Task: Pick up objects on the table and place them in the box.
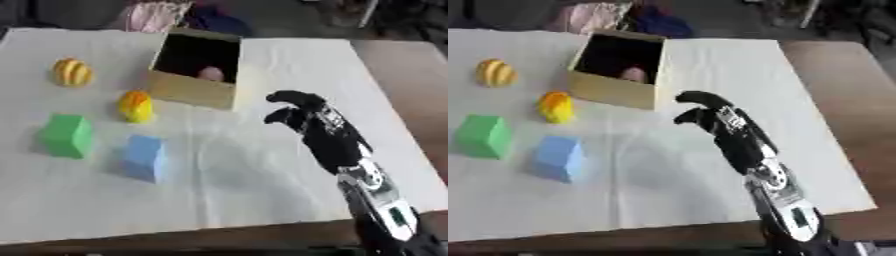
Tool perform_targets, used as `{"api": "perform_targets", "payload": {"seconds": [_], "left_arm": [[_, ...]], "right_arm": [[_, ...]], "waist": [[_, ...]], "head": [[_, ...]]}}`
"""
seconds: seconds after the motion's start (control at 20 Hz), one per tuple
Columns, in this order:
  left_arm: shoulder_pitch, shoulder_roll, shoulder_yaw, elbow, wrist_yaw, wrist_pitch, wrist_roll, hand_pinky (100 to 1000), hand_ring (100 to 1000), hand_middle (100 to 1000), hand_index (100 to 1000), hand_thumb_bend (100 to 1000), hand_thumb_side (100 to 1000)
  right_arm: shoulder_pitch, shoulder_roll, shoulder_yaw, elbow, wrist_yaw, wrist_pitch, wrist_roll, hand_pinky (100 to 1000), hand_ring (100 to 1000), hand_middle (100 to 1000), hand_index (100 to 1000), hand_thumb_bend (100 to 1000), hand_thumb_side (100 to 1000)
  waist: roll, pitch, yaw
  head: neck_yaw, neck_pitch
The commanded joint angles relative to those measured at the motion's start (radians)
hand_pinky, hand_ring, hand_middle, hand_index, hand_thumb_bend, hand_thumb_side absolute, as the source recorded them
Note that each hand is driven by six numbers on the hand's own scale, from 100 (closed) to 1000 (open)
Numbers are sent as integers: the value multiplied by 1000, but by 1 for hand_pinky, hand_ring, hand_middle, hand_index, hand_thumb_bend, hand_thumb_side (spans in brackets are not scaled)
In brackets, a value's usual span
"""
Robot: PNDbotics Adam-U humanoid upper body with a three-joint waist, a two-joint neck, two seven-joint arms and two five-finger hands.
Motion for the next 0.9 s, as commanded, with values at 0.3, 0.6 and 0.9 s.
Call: {"api": "perform_targets", "payload": {"seconds": [0.3, 0.6, 0.9], "left_arm": [[49, 207, -80, -30, -66, -111, -216, 673, 651, 688, 811, 100, 553], [93, 433, -166, 16, -140, -247, -375, 729, 697, 743, 847, 100, 429], [57, 677, -301, 105, -268, -377, -574, 781, 740, 789, 890, 100, 385]], "right_arm": [[-14, -21, -2, -10, 6, 3, 4, 822, 676, 800, 825, 100, 909], [-18, -24, 3, -9, 8, 4, 10, 822, 676, 800, 825, 100, 909], [-20, -23, 12, -5, 8, 6, 20, 821, 675, 800, 825, 100, 911]], "waist": [[21, -25, -11], [24, -25, -20], [27, -28, -32]], "head": [[9, 5], [14, 5], [25, 5]]}}
